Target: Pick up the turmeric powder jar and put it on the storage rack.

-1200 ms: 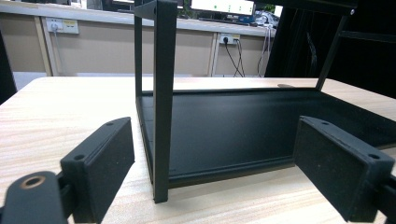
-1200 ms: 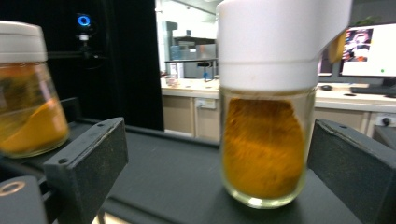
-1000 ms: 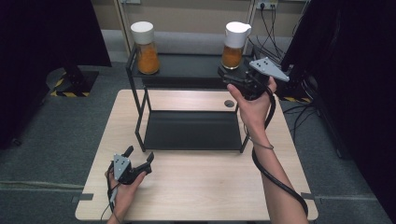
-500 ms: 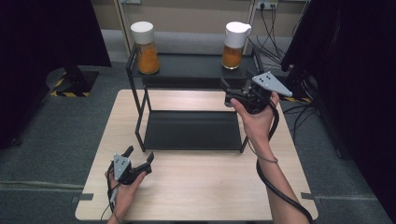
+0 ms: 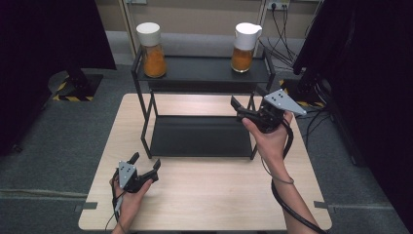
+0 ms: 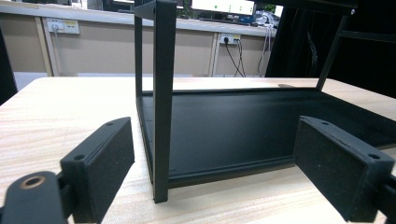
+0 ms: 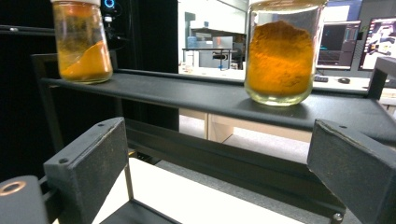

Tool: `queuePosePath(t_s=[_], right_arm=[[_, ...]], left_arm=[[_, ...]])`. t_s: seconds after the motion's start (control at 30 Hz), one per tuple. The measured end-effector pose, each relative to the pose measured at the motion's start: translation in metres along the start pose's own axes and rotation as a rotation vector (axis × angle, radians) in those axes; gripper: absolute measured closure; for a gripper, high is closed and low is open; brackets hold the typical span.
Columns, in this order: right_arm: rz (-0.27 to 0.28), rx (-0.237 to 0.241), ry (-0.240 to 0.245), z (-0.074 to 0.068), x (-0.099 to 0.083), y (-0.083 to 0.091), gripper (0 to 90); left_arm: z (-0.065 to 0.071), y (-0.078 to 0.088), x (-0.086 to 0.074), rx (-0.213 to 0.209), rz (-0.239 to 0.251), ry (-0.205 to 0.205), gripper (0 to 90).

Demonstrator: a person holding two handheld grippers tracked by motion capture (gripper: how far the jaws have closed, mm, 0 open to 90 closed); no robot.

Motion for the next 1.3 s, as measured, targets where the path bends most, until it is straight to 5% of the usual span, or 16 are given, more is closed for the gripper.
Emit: queuePosePath(t_s=[1.3], right_arm=[[-0.107, 0.061, 0.006, -0.001, -0.065, 0.034, 5.5]], left_arm=[[0.001, 0.0, 0.0, 0.002, 0.0, -0.006, 11.6]])
Point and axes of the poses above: each handheld gripper's, and its own axes: y roughly backward along the jaws, x roughly out of its top, z roughly to its right, the point moved 4 cm from there along -y, roughly forward along the jaws, and after that the axes turned 3 degrees about -y, right-handed, at the moved point
